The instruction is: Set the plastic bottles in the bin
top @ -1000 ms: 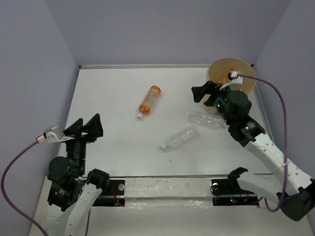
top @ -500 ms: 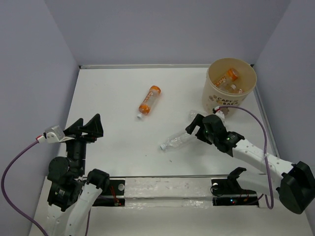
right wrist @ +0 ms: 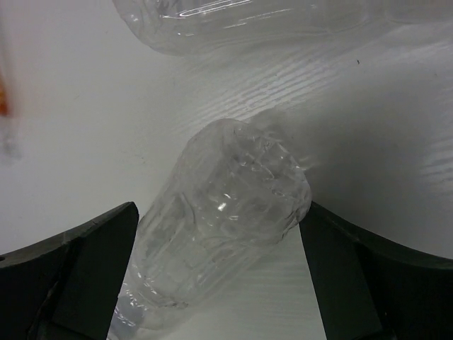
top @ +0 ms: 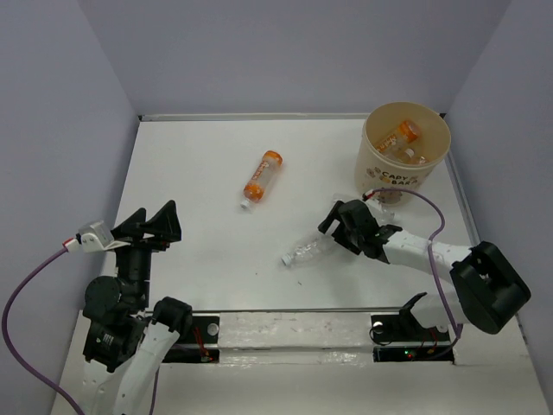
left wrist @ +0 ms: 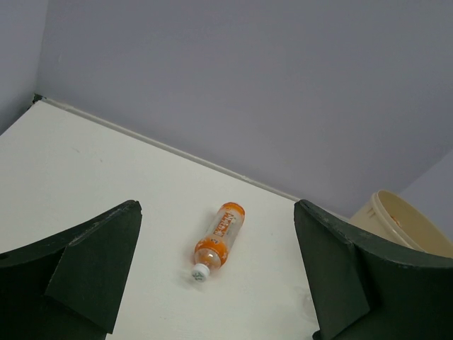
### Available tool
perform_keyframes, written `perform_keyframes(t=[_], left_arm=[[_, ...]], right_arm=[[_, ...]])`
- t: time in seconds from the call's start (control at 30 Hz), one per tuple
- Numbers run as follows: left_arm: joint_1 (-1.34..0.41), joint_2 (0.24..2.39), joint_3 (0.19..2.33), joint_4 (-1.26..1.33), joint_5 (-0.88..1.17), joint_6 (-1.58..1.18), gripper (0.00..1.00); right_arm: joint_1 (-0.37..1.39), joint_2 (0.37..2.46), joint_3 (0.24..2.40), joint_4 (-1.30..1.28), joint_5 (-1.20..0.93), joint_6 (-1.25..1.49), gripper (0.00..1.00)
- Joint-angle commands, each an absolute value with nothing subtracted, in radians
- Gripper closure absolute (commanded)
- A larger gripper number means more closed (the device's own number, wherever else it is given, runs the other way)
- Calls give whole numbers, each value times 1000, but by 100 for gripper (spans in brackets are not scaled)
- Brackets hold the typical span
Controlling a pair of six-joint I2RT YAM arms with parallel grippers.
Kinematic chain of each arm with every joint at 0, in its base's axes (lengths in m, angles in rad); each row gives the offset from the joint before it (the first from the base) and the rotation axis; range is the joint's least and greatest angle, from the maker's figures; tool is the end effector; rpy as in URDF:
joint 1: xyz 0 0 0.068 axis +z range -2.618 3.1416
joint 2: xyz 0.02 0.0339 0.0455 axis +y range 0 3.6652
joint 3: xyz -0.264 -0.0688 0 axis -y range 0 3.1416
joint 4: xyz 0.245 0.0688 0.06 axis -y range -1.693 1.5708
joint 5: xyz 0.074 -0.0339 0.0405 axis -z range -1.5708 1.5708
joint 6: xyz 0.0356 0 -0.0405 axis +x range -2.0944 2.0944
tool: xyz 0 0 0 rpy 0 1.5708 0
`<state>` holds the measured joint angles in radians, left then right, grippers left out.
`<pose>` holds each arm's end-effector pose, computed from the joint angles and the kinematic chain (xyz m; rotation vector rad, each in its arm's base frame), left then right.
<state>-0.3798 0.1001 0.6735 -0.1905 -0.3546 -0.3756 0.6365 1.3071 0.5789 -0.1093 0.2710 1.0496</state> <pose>0.0326 0.0003 0.3633 -0.3117 1.1846 -0.4494 0.2039 0.1388 0.1696 0.6200 2.3414 0.4742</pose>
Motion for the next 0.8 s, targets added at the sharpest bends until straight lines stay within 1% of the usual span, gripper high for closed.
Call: perform_keyframes(t=[0.0, 0.17, 0.2, 0.3, 0.33, 0.4, 0.47, 0.53, 0.6, 0.67, 0.7, 0.73, 0.77], left_arm=[[-382, 84, 677, -144, -351, -359, 1], [-382, 84, 677, -144, -350, -357, 1], [-382, 86, 678, -143, -350, -359, 1], [-382, 90, 677, -143, -347, -360, 1], [-382, 91, 676, -143, -348, -360, 1], [-382, 94, 676, -143, -348, -360, 1], [-383, 97, 678, -143, -347, -359, 1], [-382, 97, 676, -140, -342, -360, 1], [-382, 100, 678, -141, -342, -360, 1], [-383, 100, 678, -140, -342, -359, 1], [-382, 100, 678, -140, -341, -357, 1], [-382, 98, 678, -140, -341, -359, 1], [-383, 97, 677, -140, -339, -357, 1]], right_arm=[[641, 1391, 589, -26, 264, 1089, 8], [710, 1393, 571, -11, 296, 1101, 25], [722, 1378, 572, -12, 307, 1101, 34], [781, 1353, 594, -28, 346, 1080, 41], [797, 1333, 619, -34, 360, 1056, 49], [836, 1307, 668, -41, 403, 994, 51], [836, 1257, 716, -41, 428, 930, 51], [836, 1224, 777, -44, 498, 847, 52], [836, 1186, 892, -58, 627, 711, 51], [836, 1178, 1043, -54, 734, 515, 51], [825, 1186, 1099, -48, 864, 444, 52], [804, 1195, 1153, -31, 909, 287, 52], [775, 1200, 1245, 42, 932, 208, 52]])
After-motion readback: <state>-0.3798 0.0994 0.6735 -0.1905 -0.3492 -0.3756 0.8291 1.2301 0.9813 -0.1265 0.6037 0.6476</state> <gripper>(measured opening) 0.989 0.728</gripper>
